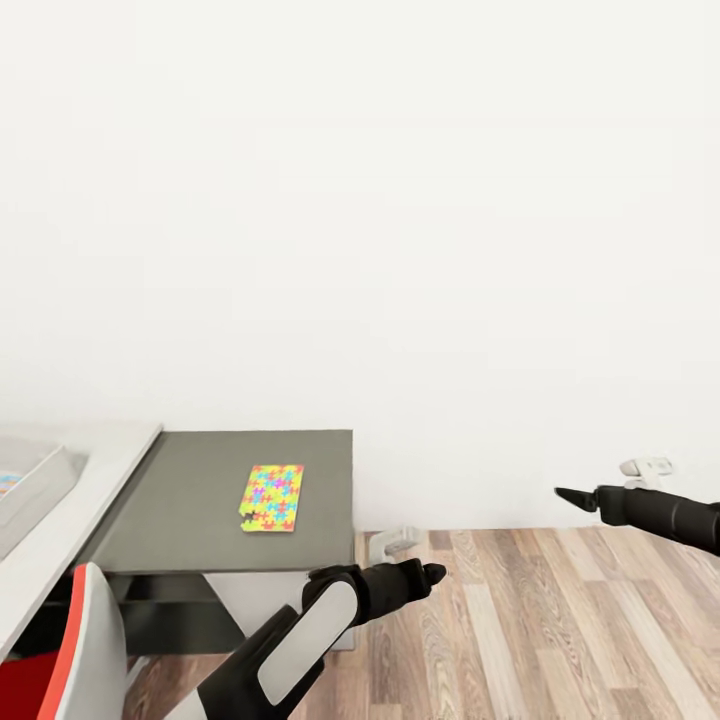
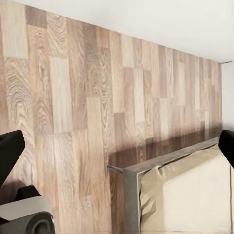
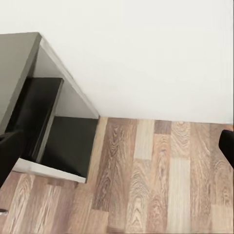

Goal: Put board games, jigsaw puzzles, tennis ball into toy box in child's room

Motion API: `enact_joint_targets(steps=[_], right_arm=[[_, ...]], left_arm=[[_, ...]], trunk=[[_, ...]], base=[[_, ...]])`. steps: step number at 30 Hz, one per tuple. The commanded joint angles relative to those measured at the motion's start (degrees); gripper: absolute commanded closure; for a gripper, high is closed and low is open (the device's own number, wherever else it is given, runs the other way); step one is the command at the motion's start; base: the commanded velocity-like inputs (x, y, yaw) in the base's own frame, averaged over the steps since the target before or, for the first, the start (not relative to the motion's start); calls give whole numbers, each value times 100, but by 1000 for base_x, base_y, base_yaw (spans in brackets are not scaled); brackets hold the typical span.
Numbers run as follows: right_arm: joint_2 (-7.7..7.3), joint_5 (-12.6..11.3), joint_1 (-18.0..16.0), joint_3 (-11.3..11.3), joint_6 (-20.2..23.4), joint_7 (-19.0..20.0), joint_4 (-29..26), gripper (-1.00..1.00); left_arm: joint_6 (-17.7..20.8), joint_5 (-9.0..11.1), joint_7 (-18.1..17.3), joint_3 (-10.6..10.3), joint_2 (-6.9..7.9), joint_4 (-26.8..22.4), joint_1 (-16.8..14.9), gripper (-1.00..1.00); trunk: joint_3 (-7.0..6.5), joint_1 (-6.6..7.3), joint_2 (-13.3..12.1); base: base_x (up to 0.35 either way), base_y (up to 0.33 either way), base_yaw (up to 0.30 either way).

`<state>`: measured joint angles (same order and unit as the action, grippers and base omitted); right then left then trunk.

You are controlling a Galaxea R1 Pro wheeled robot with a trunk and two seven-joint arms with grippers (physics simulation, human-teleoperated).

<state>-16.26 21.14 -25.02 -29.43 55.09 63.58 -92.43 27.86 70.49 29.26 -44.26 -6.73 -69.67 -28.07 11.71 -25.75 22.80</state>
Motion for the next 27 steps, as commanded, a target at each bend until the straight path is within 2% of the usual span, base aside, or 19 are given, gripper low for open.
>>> enact_joint_targets(steps=[1, 6, 11, 13, 14, 16, 17, 18, 19, 21, 22, 23, 25, 27], right_arm=[[0, 75, -15, -4, 45, 17, -5, -100], [-4, 171, -128, 0, 277, -379, 120, -100], [-97, 199, -207, -27, 478, -870, 764, -100], [-303, 205, -328, -38, 491, -1194, 1303, -100], [-365, 205, -353, -39, 491, -1258, 1423, -100], [-585, 204, -398, -52, 491, -1423, 1988, -100], [-649, 201, -395, -56, 481, -1447, 2140, -100], [-813, 192, -385, -59, 336, -1479, 2430, -100], [-998, 168, -377, -60, 84, -1476, 2647, -100], [-1184, 134, -370, -63, -188, -1465, 2832, -100], [-1323, 108, -365, -63, -399, -1390, 2948, -100], [-1334, 109, -365, -65, -414, -1352, 2950, -100], [-1382, 114, -363, -70, -459, -1066, 2944, -100], [-1389, 112, -363, -71, -470, -994, 2943, -100]], left_arm=[[0, 56, 53, -4, 2, -8, -6, -100], [-2, 75, 53, 33, -2, 88, -6, -100], [-8, 64, 56, 52, -37, 312, -6, -100], [-114, -37, 60, 42, -37, 370, -6, -100], [-163, -94, 60, 41, -34, 380, -6, -100], [-361, -335, 50, 41, -45, 500, -7, -100], [-392, -374, 35, 40, -51, 551, -9, -100], [-438, -429, -28, 40, -63, 649, -19, -100], [-466, -463, -195, 40, -70, 729, -27, -100], [-487, -495, -470, 40, -76, 801, -40, -100], [-459, -592, -701, 15, -81, 858, -59, -100], [-462, -658, -716, 4, -80, 868, -60, -100], [-491, -1028, -801, 0, -67, 956, -69, -100], [-499, -1093, -819, 2, -64, 973, -71, -100]], trunk=[[9, -4, 12], [-8, -4, 12], [-24, -4, 12], [-31, -4, 12], [-34, -4, 12], [-40, -4, 12], [-44, -4, 12], [-47, -4, 12], [-50, -4, 12], [-57, -4, 12], [-61, -4, 12], [-65, -4, 12], [-73, -4, 12], [-82, -4, 12]], base=[[-1, 0, -287], [0, 0, -287], [0, 0, -288], [0, 0, -288], [0, 0, -288], [0, 0, -288], [0, 0, -288], [0, 0, -288], [0, 0, -288], [0, 0, -288], [0, 0, -286], [0, 0, -286], [0, 0, -283], [0, 0, -282]])
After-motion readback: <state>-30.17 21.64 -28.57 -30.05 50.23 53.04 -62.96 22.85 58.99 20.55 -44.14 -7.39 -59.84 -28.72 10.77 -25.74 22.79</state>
